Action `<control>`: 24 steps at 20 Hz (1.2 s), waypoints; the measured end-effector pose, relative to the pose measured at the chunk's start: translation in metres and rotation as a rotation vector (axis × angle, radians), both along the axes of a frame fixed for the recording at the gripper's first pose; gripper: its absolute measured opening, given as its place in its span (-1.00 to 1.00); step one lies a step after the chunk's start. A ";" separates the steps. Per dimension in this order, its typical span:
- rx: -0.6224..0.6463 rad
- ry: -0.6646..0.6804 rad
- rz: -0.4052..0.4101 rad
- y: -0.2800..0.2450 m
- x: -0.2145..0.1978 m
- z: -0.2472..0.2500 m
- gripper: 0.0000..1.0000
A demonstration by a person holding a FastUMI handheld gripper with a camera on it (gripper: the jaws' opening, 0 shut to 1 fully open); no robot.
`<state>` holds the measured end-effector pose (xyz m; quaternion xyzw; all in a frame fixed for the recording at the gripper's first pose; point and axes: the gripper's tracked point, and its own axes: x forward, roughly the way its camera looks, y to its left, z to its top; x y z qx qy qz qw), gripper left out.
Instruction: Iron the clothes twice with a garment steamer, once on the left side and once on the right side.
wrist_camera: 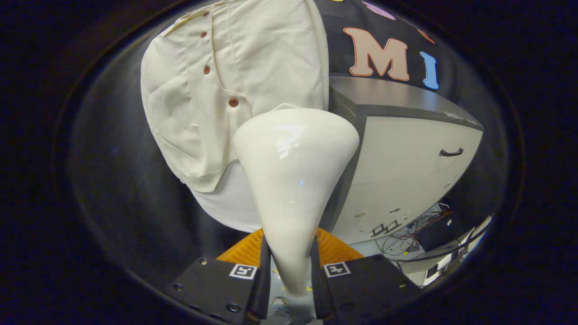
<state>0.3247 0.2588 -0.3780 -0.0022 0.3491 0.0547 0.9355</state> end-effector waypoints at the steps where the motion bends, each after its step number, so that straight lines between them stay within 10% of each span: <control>1: 0.001 -0.015 -0.008 -0.001 -0.004 0.009 -0.21; 24: 0.029 -0.572 0.054 0.029 -0.133 0.240 -0.22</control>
